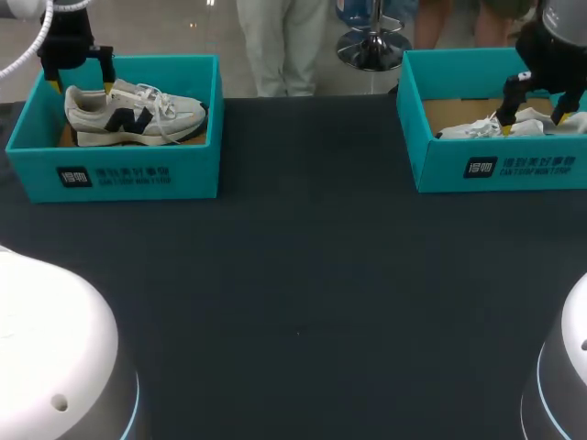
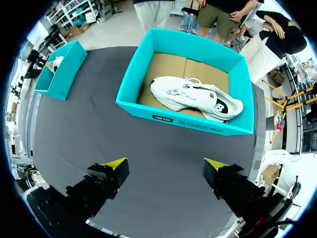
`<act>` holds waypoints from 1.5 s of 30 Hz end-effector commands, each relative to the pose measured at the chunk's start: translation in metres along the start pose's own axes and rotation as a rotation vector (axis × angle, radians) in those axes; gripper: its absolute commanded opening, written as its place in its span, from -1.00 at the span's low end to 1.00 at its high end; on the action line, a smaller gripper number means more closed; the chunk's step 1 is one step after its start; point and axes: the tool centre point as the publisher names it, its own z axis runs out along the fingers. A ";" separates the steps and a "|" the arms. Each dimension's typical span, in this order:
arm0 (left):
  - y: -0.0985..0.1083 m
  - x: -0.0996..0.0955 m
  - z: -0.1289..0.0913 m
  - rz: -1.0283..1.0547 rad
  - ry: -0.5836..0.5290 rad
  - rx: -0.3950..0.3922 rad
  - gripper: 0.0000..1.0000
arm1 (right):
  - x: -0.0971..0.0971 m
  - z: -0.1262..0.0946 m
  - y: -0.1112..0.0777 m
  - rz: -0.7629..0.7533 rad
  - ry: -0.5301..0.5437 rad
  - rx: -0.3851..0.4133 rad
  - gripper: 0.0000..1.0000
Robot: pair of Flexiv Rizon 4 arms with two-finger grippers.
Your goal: Take the shoe out of the shoebox, open the shoe tongue, remove and reinsert the insole, then place the shoe into the shoebox
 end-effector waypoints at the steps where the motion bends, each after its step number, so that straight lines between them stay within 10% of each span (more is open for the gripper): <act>1: 0.001 0.002 -0.002 0.004 -0.011 0.004 1.00 | 0.000 0.000 0.001 0.000 -0.001 0.001 1.00; 13: 0.021 0.034 0.005 -0.011 0.024 -0.001 1.00 | 0.000 0.000 0.001 0.000 -0.001 0.001 1.00; 21: 0.028 0.037 0.013 -0.002 0.009 0.004 -0.04 | 0.000 0.000 0.001 0.000 -0.001 0.001 1.00; 45: 0.044 0.048 0.052 0.028 -0.032 0.059 0.18 | 0.000 0.000 0.001 0.000 -0.001 0.001 1.00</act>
